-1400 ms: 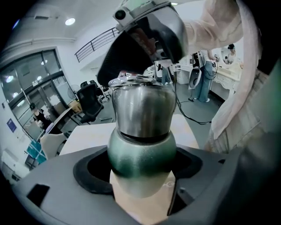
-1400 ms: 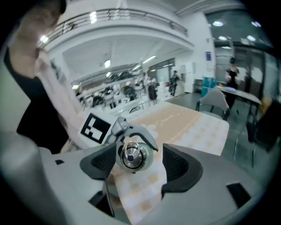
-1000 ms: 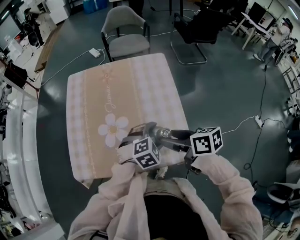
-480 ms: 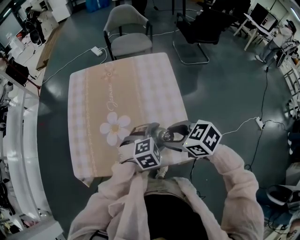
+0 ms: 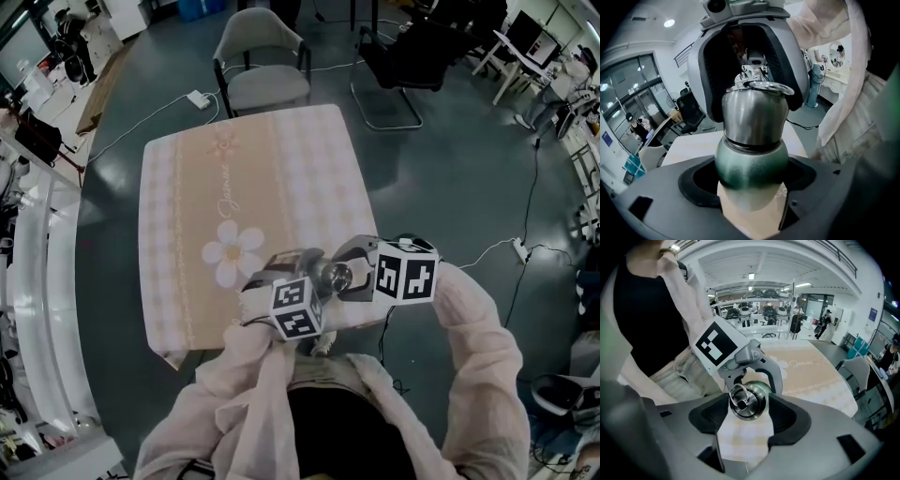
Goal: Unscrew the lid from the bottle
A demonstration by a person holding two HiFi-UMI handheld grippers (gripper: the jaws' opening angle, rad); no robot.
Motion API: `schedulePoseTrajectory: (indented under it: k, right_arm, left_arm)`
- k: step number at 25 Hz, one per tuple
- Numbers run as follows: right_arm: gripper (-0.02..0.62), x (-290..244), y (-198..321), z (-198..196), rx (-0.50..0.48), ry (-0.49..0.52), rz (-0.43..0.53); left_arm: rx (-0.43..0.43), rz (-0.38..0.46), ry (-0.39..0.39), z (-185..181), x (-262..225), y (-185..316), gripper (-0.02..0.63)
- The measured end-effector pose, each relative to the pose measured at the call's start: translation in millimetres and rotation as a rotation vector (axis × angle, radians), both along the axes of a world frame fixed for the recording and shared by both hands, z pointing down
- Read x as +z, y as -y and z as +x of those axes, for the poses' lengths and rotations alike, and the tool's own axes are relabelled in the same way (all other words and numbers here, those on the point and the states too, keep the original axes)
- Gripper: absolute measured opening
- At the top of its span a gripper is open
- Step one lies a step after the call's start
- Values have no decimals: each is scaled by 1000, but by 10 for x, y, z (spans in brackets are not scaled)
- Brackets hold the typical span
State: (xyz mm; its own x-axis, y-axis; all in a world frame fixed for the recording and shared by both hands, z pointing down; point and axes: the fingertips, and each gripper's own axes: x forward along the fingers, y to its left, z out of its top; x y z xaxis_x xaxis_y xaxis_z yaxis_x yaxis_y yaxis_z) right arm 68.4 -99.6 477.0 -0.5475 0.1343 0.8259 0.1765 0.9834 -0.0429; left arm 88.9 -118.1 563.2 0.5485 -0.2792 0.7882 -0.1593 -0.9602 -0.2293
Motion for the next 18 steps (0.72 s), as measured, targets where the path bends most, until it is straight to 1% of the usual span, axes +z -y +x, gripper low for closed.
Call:
schedulePoseTrajectory:
  k: [2, 4, 6, 9, 11, 12, 14, 15, 16, 18]
  right_arm:
    - [357, -26, 52, -12, 62, 42, -3]
    - [373, -110, 139, -31, 180, 131, -47]
    - [373, -196, 259, -10, 353, 235, -136]
    - [365, -277, 441, 94, 664, 405, -342]
    - [317, -286, 505, 156, 857, 521, -498]
    - [306, -269, 505, 177, 940, 568, -575]
    - [302, -207, 463, 189, 1063, 631, -717]
    - [305, -175, 446, 178, 1106, 649, -768]
    - [311, -143, 442, 162, 1144, 660, -800]
    - [313, -85, 453, 120, 1203, 663, -816]
  left_arm:
    - [-25, -1, -12, -24, -16, 34, 382]
    - [-55, 3, -19, -66, -38, 82, 382]
    - [-89, 1, -23, -116, -47, 120, 382]
    - [-129, -9, -26, -180, -39, 162, 382]
    - [-145, -8, -24, -213, -36, 183, 382]
    - [-150, -7, -22, -221, -36, 187, 382]
    - [-153, -5, -16, -222, -33, 189, 382]
    - [-153, -2, -12, -219, -29, 191, 382]
    - [-151, 0, -7, -217, -22, 194, 382]
    - [-145, 3, 5, -203, -1, 196, 382]
